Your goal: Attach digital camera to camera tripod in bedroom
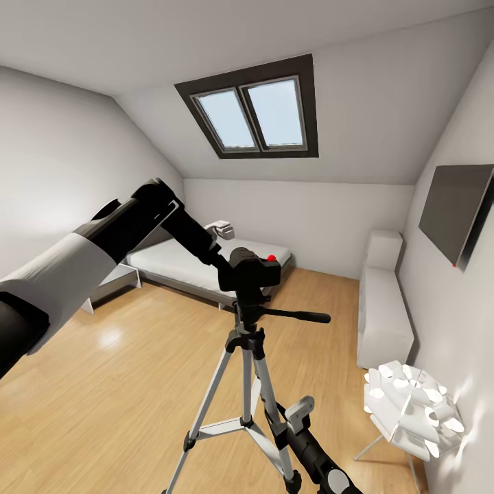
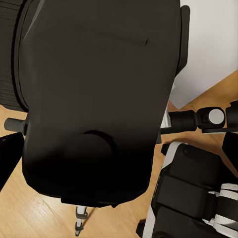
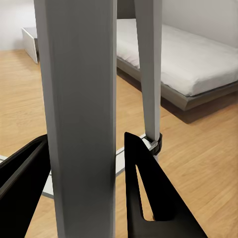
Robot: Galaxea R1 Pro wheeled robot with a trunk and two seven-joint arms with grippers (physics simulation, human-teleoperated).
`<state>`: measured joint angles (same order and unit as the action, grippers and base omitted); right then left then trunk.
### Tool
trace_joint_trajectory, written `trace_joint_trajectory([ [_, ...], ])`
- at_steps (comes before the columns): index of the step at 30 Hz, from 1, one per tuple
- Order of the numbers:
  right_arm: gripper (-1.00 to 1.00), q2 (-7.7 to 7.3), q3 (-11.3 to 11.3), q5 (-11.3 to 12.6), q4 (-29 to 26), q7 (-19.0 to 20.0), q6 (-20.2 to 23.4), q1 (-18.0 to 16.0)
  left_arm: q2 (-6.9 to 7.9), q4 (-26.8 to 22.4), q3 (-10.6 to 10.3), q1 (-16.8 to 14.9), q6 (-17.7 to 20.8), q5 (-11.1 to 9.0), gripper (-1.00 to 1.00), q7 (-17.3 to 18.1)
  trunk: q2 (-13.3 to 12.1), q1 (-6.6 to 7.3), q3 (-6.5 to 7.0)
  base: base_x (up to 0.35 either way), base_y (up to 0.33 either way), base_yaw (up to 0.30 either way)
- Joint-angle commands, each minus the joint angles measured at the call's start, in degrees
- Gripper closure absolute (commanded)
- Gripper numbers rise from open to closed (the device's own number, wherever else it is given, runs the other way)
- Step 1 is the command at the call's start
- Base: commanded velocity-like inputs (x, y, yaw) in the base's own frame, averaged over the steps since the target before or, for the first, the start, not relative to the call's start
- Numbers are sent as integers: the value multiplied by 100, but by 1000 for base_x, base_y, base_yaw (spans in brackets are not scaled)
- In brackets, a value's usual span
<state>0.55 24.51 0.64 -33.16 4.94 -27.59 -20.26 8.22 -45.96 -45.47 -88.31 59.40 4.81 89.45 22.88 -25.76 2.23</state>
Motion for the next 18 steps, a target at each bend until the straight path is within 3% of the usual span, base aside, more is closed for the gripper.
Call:
trace_joint_trajectory([
  [1, 100, -2, 10, 94, 20, 7, -10, -5, 8, -9, -6, -3, 60, 37, -100, 55, 4, -3, -3, 0, 0, 0],
  [5, 100, -2, 10, 94, 20, 7, -10, -5, 57, -9, -6, -3, 60, 37, -100, 55, 4, -3, -3, 0, 0, 0],
  [18, 100, -2, 10, 94, 20, 7, -10, -5, 787, -66, -6, -3, 60, 22, -100, 55, 4, -3, -3, 0, 0, 0],
])
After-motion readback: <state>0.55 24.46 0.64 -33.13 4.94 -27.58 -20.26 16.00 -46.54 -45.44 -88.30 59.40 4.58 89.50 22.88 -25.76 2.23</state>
